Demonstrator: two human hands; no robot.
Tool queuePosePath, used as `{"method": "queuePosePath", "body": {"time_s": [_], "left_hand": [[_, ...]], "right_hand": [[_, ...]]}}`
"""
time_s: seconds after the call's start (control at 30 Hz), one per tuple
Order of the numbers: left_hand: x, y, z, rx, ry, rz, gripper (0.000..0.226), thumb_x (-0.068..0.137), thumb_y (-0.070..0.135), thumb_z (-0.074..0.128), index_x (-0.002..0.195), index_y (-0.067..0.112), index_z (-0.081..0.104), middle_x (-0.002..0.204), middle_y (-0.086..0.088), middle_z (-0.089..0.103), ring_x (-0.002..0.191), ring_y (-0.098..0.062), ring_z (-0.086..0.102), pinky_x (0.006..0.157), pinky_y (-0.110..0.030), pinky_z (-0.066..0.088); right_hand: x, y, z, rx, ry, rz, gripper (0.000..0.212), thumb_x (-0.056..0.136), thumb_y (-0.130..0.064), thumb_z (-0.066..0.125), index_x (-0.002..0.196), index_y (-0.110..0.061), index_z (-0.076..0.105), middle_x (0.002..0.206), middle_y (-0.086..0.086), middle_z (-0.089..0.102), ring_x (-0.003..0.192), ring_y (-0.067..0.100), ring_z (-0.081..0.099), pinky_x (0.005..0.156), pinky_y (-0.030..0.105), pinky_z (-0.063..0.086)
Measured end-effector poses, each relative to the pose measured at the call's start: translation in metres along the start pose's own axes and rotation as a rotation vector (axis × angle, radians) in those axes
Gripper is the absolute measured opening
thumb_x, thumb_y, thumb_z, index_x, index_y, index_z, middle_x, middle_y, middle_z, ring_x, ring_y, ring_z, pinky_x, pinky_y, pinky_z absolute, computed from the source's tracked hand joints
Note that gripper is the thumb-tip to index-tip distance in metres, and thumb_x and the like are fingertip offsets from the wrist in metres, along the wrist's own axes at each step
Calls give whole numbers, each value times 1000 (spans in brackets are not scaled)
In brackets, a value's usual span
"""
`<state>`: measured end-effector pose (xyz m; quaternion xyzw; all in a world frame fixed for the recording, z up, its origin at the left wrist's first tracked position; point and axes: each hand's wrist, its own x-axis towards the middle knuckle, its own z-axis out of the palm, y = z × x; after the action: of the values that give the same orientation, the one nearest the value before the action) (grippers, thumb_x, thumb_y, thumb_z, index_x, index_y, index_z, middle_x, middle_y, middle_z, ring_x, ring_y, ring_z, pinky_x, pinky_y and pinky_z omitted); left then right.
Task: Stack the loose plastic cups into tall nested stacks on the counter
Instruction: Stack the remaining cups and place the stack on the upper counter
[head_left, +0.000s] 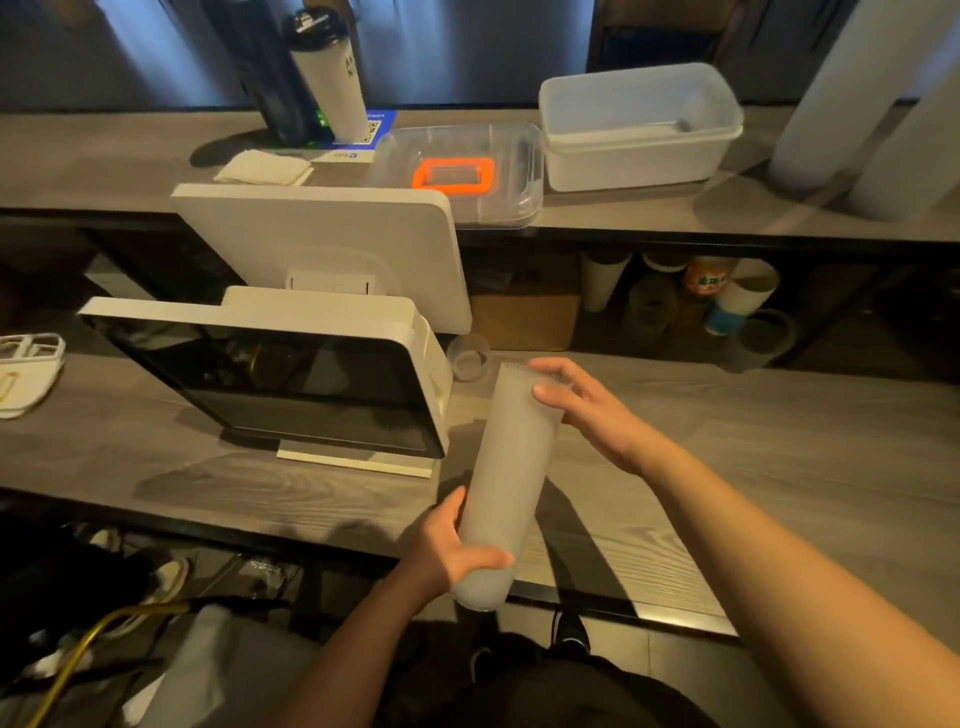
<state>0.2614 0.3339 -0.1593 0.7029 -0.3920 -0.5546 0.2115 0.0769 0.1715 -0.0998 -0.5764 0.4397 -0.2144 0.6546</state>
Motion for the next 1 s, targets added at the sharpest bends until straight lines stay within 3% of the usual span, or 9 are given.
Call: {"method": "queuePosePath", "body": {"time_s": [0.13, 0.3, 0.4, 0.47, 0.6, 0.73, 0.83, 1.0], "left_hand": [[3, 0, -4, -71, -15, -6, 83, 44, 50, 91, 116, 44, 51, 124, 8, 64, 115, -15, 61, 98, -49, 54], [2, 9, -4, -184, -14, 61, 76, 55, 37, 93, 122, 38, 55, 119, 8, 70, 110, -11, 66, 97, -48, 55], [0, 18, -2, -233, -53, 97, 69, 68, 25, 92, 125, 34, 55, 120, 7, 70, 110, -9, 66, 97, -46, 55], [0, 25, -2, -271, -66, 114, 74, 67, 29, 90, 130, 33, 51, 124, 6, 67, 113, -8, 65, 99, -40, 54], [11, 36, -5, -283, 29, 131, 92, 63, 49, 81, 145, 30, 41, 134, -5, 57, 120, -12, 58, 97, -27, 49], [28, 47, -2, -217, 103, 141, 97, 74, 40, 84, 153, 30, 27, 144, 5, 44, 130, -11, 45, 106, -36, 42], [44, 59, 4, -247, 203, 162, 105, 74, 38, 85, 156, 31, 20, 154, 6, 35, 139, -13, 37, 114, -42, 36], [80, 84, 16, -341, 403, 113, 102, 76, 35, 85, 156, 27, 22, 158, 0, 33, 143, -19, 35, 111, -37, 34]], "right_hand": [[-10, 8, 18, 134, 56, 56, 98, 77, -58, 75, 155, -33, 22, 143, -13, 38, 126, 11, 46, 104, 36, 44], [-32, 44, 51, 226, -47, 141, 82, 73, -49, 80, 142, -30, 40, 134, -3, 60, 117, 11, 63, 94, 34, 56], [-39, 53, 63, 303, 20, 115, 80, 68, -46, 83, 137, -28, 46, 129, 2, 65, 115, 15, 66, 96, 41, 56], [-39, 54, 61, 339, 106, 104, 86, 64, -50, 83, 138, -26, 47, 130, 4, 64, 116, 18, 65, 98, 46, 55], [-42, 58, 40, 341, 257, 89, 93, 59, -53, 82, 139, -25, 45, 129, 4, 63, 116, 20, 64, 100, 47, 54], [-48, 62, 9, 308, 326, 101, 88, 63, -52, 82, 138, -26, 43, 129, 4, 61, 115, 20, 64, 96, 46, 55], [-55, 63, -11, 294, 369, 99, 97, 57, -57, 81, 139, -27, 41, 128, 1, 60, 115, 19, 63, 93, 43, 56], [-62, 63, -46, 242, 374, 116, 104, 51, -61, 79, 140, -27, 38, 127, -2, 58, 116, 18, 60, 90, 40, 54]]}}
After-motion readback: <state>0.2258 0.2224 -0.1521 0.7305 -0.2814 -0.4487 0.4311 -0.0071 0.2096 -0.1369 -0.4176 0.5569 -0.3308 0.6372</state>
